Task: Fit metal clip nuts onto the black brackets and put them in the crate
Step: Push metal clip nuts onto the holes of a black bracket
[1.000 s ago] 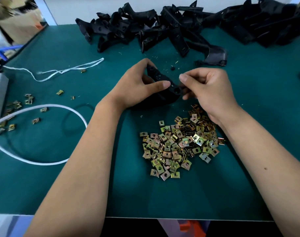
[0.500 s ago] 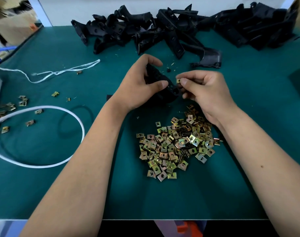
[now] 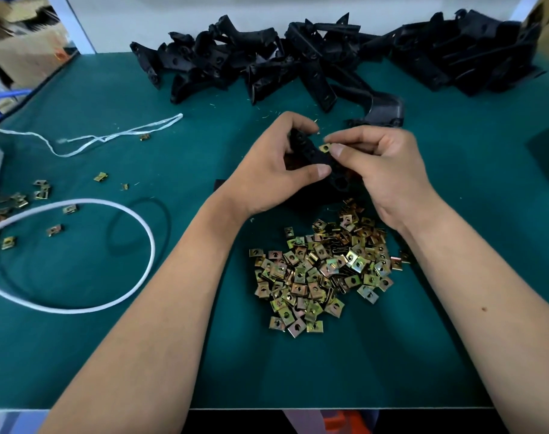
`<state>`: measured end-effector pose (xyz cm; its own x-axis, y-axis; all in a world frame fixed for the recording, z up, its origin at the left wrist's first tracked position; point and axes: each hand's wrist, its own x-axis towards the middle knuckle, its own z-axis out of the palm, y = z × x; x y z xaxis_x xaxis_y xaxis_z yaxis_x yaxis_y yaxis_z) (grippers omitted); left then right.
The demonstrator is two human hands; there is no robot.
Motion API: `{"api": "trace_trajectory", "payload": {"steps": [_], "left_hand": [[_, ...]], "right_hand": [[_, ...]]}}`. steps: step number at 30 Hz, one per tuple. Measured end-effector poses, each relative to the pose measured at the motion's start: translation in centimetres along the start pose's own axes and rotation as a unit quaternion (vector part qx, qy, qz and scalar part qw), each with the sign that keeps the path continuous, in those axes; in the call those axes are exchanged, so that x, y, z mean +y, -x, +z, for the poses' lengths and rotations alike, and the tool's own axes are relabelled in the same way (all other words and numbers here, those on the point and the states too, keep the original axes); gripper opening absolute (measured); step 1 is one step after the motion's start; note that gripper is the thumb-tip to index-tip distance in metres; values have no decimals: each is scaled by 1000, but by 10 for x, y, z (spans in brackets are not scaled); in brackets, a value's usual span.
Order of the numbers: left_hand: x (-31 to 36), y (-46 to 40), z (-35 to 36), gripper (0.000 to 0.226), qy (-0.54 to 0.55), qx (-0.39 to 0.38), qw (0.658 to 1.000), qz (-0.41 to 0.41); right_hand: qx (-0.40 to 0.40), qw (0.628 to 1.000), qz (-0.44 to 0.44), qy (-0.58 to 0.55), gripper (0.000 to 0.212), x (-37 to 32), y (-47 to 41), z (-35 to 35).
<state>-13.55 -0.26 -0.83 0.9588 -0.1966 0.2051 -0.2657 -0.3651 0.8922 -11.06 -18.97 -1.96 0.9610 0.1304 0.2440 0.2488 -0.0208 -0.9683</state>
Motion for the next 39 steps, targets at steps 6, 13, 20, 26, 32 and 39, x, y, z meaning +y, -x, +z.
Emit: {"api": "trace_trajectory", "payload": {"steps": [6,13,20,26,32,39], "left_hand": [[1,0,3,58,-12,2,1000,7],[3,1,4,59,-34,-4,999,20],[3,0,6,59,-46,-8,998,34],[0,-2,6,56,-49,-5,998,30],[0,-3,5,57,-71,4,997,38],[-1,-4,9,47,-78,7,996,42]], "right_hand": [[13,1000,-6,-7,17,-1,-1,2],[8,1000,11,-16,16,-2,-2,3],[3,998,46,-46,16,-5,-3,2],[9,999,-4,53,18,-9,-4,4],[3,991,-22,131,14,-13,-4,9],[53,991,-41,117,9,-10,-1,19]]}}
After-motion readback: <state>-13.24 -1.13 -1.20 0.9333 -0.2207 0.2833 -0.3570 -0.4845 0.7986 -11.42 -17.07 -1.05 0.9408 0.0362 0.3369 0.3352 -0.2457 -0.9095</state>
